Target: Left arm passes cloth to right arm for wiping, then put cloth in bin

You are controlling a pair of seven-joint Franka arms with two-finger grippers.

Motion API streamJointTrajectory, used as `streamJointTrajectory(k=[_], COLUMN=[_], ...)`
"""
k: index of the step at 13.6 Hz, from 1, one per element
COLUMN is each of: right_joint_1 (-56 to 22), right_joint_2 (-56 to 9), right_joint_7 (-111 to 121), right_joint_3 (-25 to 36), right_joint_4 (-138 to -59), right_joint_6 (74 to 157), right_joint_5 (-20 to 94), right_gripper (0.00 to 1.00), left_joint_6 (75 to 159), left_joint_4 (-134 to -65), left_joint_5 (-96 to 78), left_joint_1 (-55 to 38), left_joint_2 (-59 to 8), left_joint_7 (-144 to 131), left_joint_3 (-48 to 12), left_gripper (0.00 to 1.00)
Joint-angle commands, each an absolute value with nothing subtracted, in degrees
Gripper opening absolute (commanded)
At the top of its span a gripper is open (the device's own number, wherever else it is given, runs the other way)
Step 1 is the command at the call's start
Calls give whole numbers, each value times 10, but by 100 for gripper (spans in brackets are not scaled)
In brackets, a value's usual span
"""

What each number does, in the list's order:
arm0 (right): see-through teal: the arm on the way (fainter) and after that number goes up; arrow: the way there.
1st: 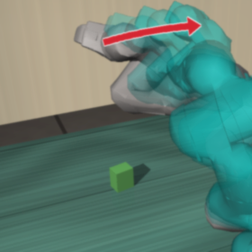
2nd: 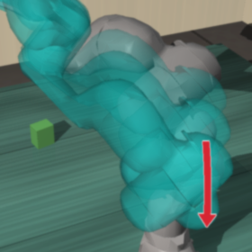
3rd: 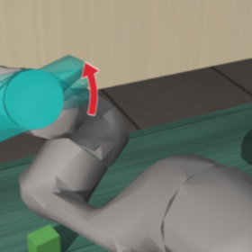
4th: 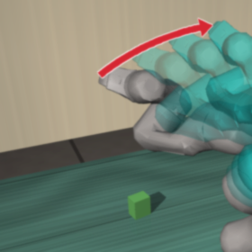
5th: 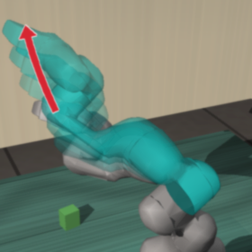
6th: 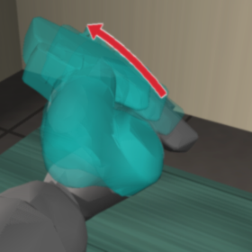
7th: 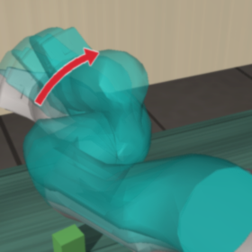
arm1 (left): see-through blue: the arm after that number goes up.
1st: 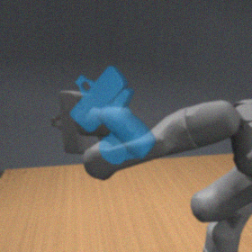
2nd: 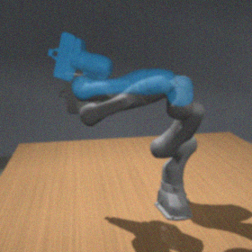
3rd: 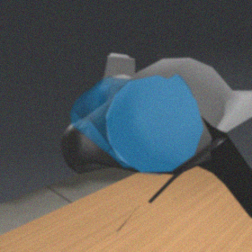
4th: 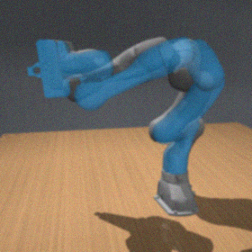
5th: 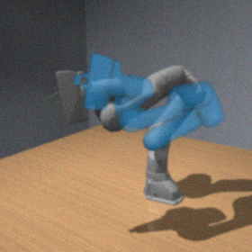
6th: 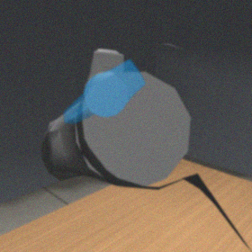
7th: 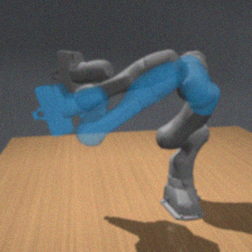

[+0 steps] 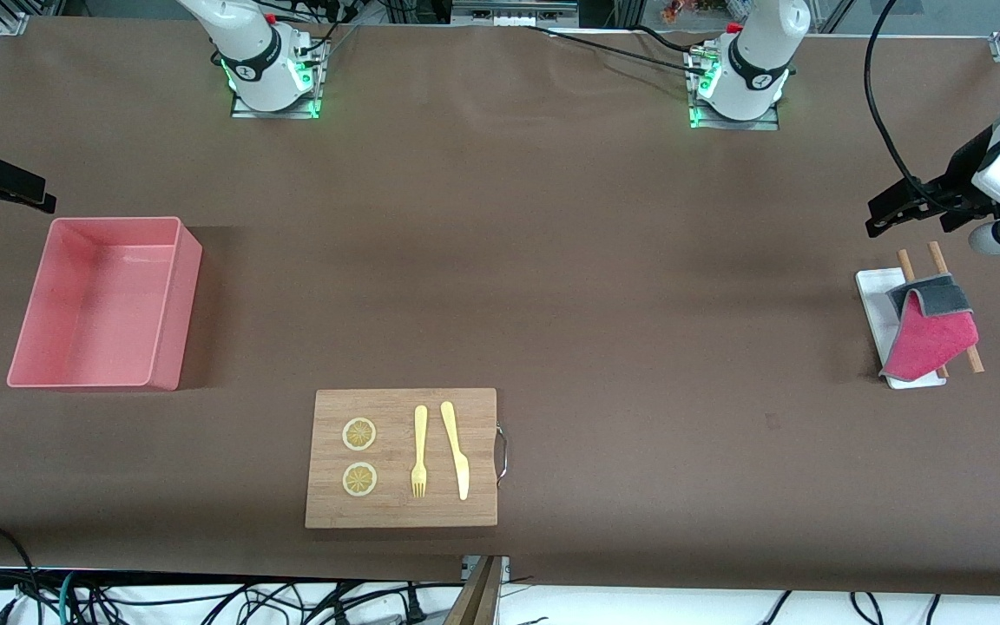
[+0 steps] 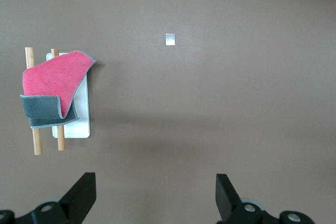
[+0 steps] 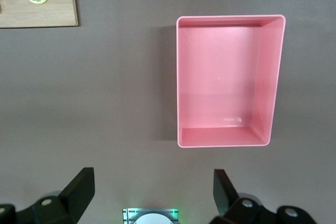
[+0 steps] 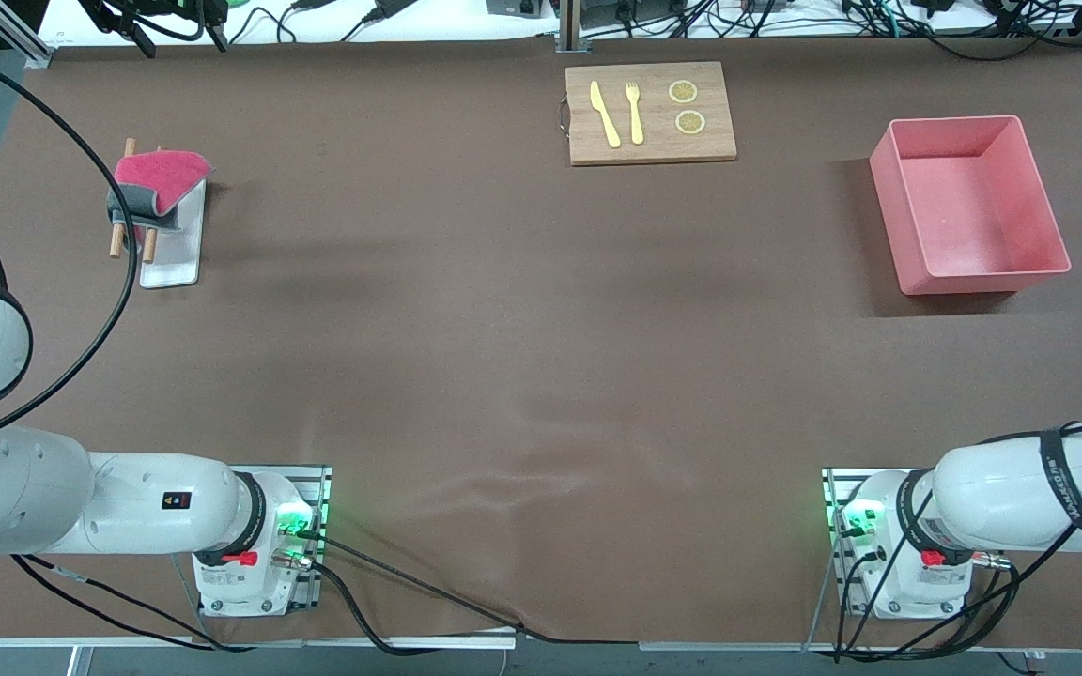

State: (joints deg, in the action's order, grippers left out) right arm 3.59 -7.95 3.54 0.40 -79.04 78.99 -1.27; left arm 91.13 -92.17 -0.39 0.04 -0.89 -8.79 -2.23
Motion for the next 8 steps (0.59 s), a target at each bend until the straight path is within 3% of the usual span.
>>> streamJointTrajectory(k=[1, 8], right_joint_1=[38, 38], right_joint_2=[-83, -83], right_joint_7=[42, 42], right_joint_3=[4, 4], right_joint_4=[-780, -780], right_joint_6=[788, 788], right_joint_5=[-18, -18], right_gripper=[100, 100], left_joint_6=[889, 866], left_joint_4=[-911, -911], left_joint_5=[-11, -10], left_joint_1=[4, 18], left_joint_2=[-8, -7], left_joint_7=[-86, -90], left_joint_3=[-21, -21], left_gripper=[100, 100])
